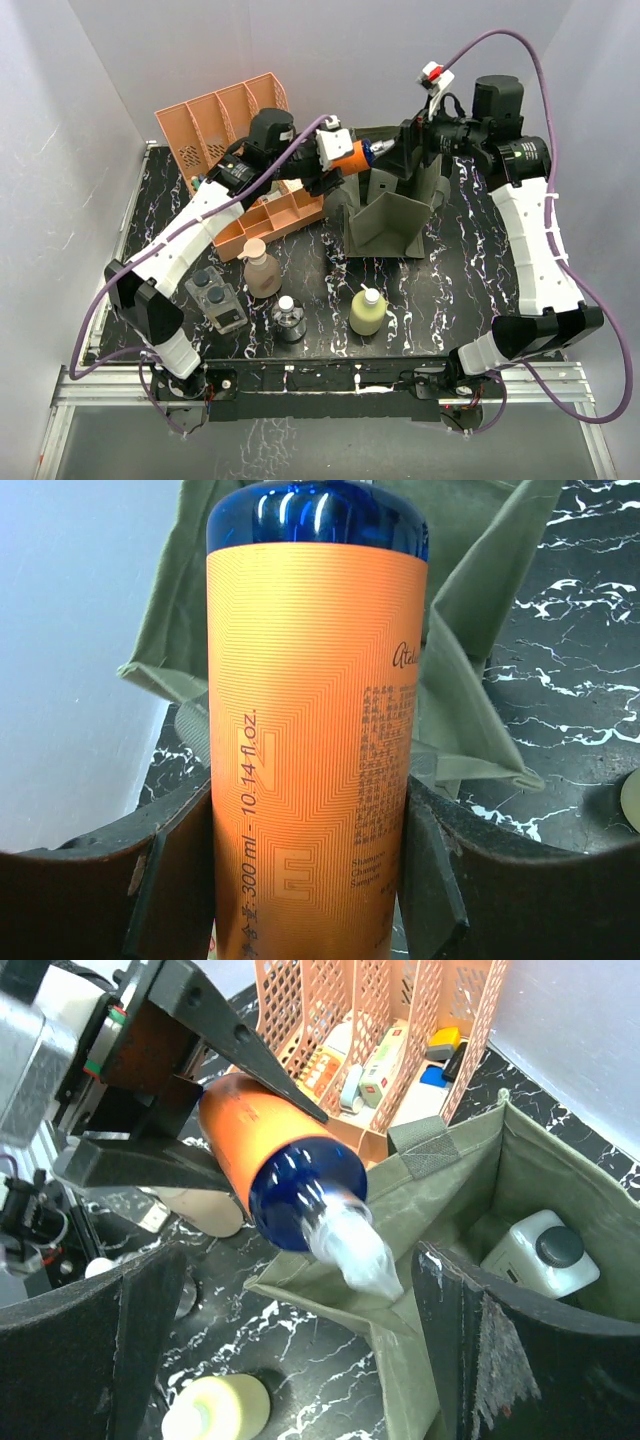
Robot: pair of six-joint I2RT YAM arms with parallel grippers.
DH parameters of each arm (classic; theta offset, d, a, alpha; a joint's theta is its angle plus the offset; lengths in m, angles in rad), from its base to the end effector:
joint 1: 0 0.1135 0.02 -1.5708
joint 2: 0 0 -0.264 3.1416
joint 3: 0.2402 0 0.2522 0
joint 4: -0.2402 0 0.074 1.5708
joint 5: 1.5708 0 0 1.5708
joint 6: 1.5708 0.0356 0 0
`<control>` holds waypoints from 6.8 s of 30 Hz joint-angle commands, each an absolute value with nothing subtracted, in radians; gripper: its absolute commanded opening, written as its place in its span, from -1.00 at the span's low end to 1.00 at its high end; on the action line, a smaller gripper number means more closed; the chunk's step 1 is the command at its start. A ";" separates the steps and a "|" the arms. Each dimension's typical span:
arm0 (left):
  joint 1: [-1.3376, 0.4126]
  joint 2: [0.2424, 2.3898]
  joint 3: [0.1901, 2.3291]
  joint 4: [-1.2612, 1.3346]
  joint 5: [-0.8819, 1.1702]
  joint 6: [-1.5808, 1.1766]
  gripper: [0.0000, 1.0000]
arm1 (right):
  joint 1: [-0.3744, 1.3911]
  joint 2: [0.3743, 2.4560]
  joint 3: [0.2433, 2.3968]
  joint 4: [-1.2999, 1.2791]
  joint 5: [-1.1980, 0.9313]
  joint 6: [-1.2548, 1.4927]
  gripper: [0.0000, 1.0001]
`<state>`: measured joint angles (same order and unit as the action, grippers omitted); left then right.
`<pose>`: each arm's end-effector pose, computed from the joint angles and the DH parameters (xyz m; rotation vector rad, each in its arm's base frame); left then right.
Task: Place the personal care products into the canvas bag
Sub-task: Adjust the care product in the canvas bag.
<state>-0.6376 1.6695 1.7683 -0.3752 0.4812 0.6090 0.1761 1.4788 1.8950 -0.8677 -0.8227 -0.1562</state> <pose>0.2999 -0.2427 0.4313 1.3283 1.2730 -0.4633 0.2750 0.0754 0.4874 -0.8230 1.7808 0.8373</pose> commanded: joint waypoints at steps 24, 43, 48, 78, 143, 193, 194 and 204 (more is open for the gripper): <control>-0.592 1.539 1.759 -0.223 0.678 0.516 -1.00 | 0.084 1.490 1.806 -0.537 -1.139 0.154 0.21; -0.592 1.549 1.762 -0.219 0.709 0.509 -1.00 | 0.103 1.500 1.793 -0.499 -1.137 0.192 0.10; -0.592 1.549 1.760 -0.219 0.712 0.510 -1.00 | 0.110 1.502 1.793 -0.501 -1.138 0.191 -0.06; -0.593 1.596 1.680 -0.067 0.725 0.376 0.18 | 0.057 1.504 1.876 -0.565 -1.079 0.153 -0.84; -0.726 1.779 1.720 -0.331 0.753 0.495 0.29 | 0.112 1.519 1.526 -0.167 -0.690 -0.205 -0.84; -0.734 1.772 1.713 -0.421 0.808 0.579 -0.97 | 0.166 1.598 1.051 0.344 -0.659 -0.331 -0.84; -0.733 1.773 1.715 -0.422 0.809 0.582 -0.97 | 0.166 1.595 1.057 0.336 -0.660 -0.329 -0.84; -0.736 1.777 1.710 -0.408 0.792 0.583 -0.98 | 0.166 1.608 1.241 0.171 -0.768 -0.240 -0.71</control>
<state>-0.7307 1.7996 1.6760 -0.3973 0.7906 0.5663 0.1646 1.6352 1.1004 0.2138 -0.6952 -0.2958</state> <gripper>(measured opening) 0.116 0.113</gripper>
